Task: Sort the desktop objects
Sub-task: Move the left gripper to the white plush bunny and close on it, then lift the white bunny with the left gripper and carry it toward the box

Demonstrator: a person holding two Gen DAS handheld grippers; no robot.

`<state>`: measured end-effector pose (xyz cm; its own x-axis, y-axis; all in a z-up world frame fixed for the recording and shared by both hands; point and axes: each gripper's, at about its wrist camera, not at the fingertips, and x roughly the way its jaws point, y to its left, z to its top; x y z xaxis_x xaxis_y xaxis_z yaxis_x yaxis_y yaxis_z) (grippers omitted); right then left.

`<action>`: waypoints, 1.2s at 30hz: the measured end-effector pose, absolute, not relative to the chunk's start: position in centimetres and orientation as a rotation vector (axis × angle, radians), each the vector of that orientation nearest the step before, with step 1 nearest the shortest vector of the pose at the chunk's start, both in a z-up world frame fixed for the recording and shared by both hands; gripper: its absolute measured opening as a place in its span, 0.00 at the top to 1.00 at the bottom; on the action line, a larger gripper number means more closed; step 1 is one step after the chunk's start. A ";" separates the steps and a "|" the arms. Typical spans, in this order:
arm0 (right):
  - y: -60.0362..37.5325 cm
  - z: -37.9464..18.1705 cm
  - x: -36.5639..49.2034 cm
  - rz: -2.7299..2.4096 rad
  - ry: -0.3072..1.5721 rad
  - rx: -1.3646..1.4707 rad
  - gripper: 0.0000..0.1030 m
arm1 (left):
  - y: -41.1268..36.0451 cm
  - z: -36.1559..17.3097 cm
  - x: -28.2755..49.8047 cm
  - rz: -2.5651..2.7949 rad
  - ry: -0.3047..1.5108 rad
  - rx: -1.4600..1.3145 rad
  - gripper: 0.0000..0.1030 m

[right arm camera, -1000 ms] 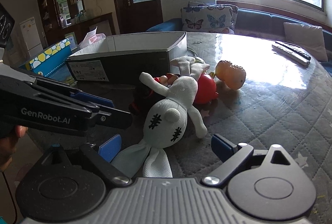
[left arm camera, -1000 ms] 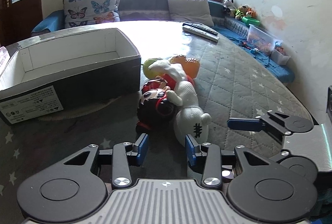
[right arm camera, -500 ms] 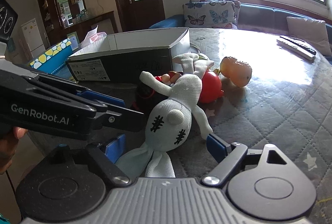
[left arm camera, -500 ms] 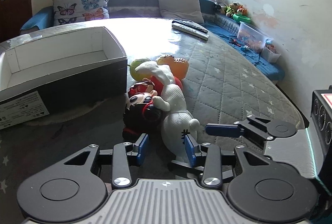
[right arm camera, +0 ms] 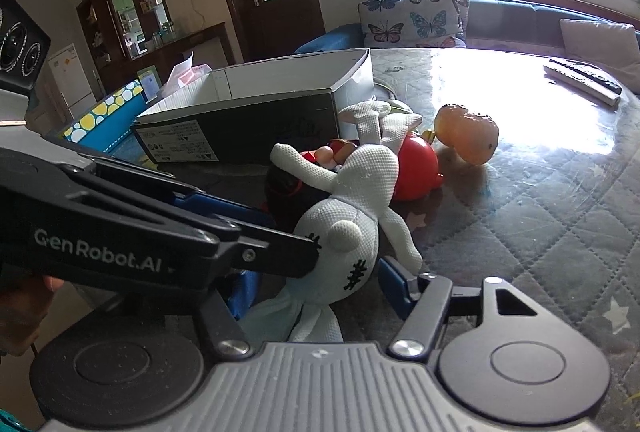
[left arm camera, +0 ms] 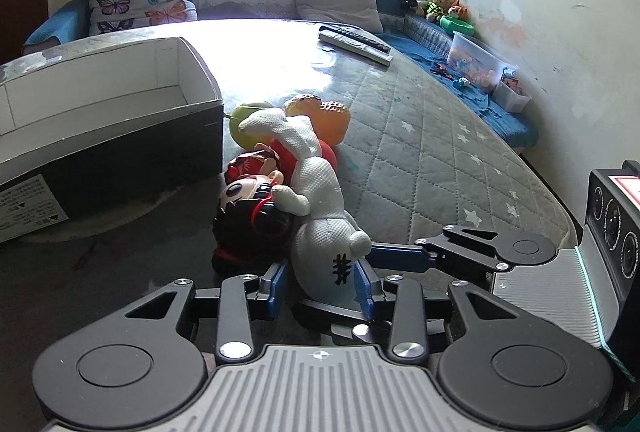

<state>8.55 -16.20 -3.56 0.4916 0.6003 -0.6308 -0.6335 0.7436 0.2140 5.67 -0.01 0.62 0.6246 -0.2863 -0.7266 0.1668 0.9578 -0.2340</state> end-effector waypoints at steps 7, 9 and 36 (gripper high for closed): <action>-16.2 -3.6 9.0 0.750 0.760 -0.032 0.48 | -0.3 0.3 6.4 -0.281 0.880 -0.162 0.67; -16.4 -3.7 9.0 0.747 0.762 -0.030 0.51 | -0.3 0.2 6.5 -0.275 0.882 -0.160 0.69; -15.2 1.8 6.5 0.756 0.607 -0.124 0.57 | 1.4 5.1 3.6 -0.279 0.710 -0.195 0.73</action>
<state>6.47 -15.16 1.83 0.5662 0.6066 -0.5581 -0.6762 0.7290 0.1063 3.56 1.38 5.07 0.7235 -0.3165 -0.6134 0.1850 0.9451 -0.2695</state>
